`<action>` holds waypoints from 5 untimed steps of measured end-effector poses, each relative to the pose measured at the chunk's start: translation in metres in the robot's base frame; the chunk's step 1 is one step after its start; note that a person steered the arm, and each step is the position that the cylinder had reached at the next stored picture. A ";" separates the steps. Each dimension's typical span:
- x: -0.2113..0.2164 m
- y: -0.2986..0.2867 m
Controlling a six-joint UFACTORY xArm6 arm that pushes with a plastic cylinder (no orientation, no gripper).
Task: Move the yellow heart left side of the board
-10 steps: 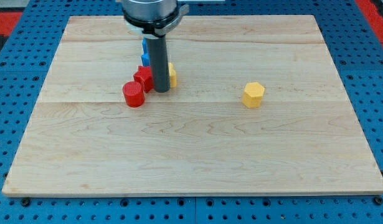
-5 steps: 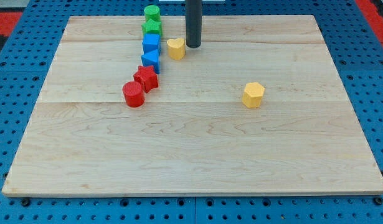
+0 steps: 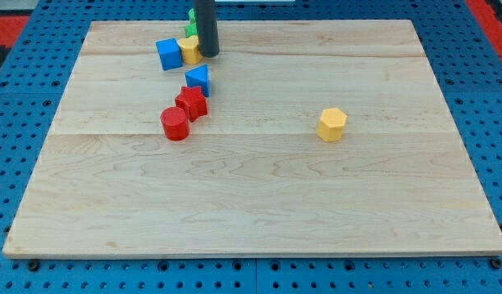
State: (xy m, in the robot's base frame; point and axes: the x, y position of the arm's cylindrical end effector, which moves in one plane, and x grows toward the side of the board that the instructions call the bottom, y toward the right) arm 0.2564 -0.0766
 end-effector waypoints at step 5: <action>0.005 -0.084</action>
State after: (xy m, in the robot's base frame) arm 0.2619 -0.1611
